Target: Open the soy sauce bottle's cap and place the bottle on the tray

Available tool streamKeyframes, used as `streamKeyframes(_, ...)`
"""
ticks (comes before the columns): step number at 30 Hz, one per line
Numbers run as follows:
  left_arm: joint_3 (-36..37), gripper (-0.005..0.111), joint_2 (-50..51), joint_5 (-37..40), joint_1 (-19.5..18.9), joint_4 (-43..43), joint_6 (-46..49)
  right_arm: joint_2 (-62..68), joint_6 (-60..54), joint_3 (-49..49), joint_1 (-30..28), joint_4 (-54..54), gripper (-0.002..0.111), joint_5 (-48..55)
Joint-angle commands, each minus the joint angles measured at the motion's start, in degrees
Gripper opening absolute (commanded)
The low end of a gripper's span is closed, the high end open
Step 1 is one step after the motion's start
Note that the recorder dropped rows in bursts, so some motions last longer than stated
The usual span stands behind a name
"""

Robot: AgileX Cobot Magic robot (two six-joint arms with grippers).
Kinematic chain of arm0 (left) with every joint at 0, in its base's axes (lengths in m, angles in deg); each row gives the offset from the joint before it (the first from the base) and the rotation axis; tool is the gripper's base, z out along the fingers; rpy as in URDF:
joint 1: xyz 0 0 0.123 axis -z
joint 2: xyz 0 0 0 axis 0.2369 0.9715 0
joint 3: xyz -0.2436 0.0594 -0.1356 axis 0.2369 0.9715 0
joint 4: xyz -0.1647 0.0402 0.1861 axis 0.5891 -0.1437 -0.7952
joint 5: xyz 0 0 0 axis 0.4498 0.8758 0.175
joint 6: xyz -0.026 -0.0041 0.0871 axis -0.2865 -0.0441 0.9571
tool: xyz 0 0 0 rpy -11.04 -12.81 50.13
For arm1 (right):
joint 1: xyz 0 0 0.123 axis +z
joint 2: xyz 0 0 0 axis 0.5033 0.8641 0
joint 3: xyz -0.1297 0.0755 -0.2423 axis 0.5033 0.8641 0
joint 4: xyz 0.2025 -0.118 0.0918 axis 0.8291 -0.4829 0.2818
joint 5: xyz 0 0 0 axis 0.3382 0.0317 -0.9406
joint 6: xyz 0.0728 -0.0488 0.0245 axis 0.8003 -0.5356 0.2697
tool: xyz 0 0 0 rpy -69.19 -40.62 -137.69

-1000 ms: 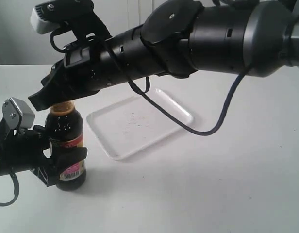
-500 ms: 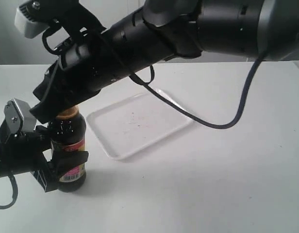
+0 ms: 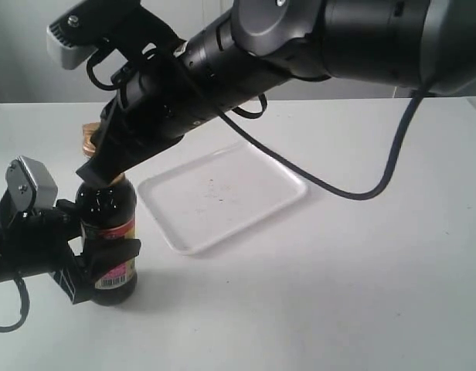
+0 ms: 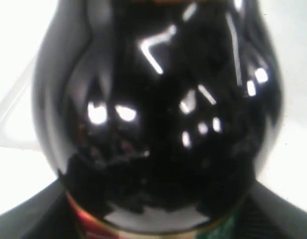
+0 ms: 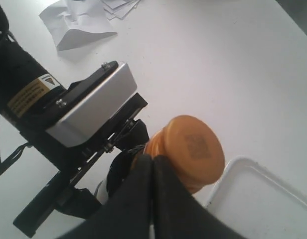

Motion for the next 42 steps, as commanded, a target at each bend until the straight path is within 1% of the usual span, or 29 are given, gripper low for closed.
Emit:
streamKeyframes(1, 0.1, 0.0, -0.2, -1.1, 0.4, -1.1, 0.8, -0.4, 0.3, -0.3, -0.6, -0.5, 0.0, -4.8)
streamKeyframes(9, 0.2, 0.0, -0.2, -1.1, 0.4, -1.6, 1.2, -0.4, 0.2, -0.3, -0.6, -0.8, 0.0, -12.0)
streamKeyframes(16, 0.7, 0.0, -0.2, -1.8, 0.4, -1.5, 3.1, 2.7, 0.1, -0.3, -0.6, -0.8, 0.0, -25.0)
streamKeyframes(19, 0.7, 0.0, -0.2, -1.9, 0.4, -1.5, 3.1, 2.7, 0.1, -0.3, -0.7, -0.8, 0.0, -26.1)
streamKeyframes(23, 0.7, 0.0, -0.2, -1.9, 0.4, -1.3, 3.1, 0.7, 0.1, -0.3, -1.7, -0.8, 0.0, -22.1)
streamKeyframes(29, 0.7, 0.0, -0.2, -2.9, 0.4, -0.8, 3.1, -2.0, 0.3, -0.3, -5.0, -1.1, 0.0, -6.3)
streamKeyframes(33, 0.7, 0.0, -0.2, -2.9, 0.4, -0.8, 3.1, -2.5, 1.5, -0.3, -6.3, -3.4, 0.0, 1.1)
streamKeyframes(37, 0.7, 0.0, -0.2, -2.9, 0.4, 0.1, 3.6, -2.7, 6.4, -0.3, -7.5, -11.1, 0.0, 7.5)
streamKeyframes(42, 0.7, 0.0, -0.2, -2.9, 0.4, 0.2, 4.8, -3.1, 13.8, -0.3, -8.0, -22.2, 0.0, 13.1)
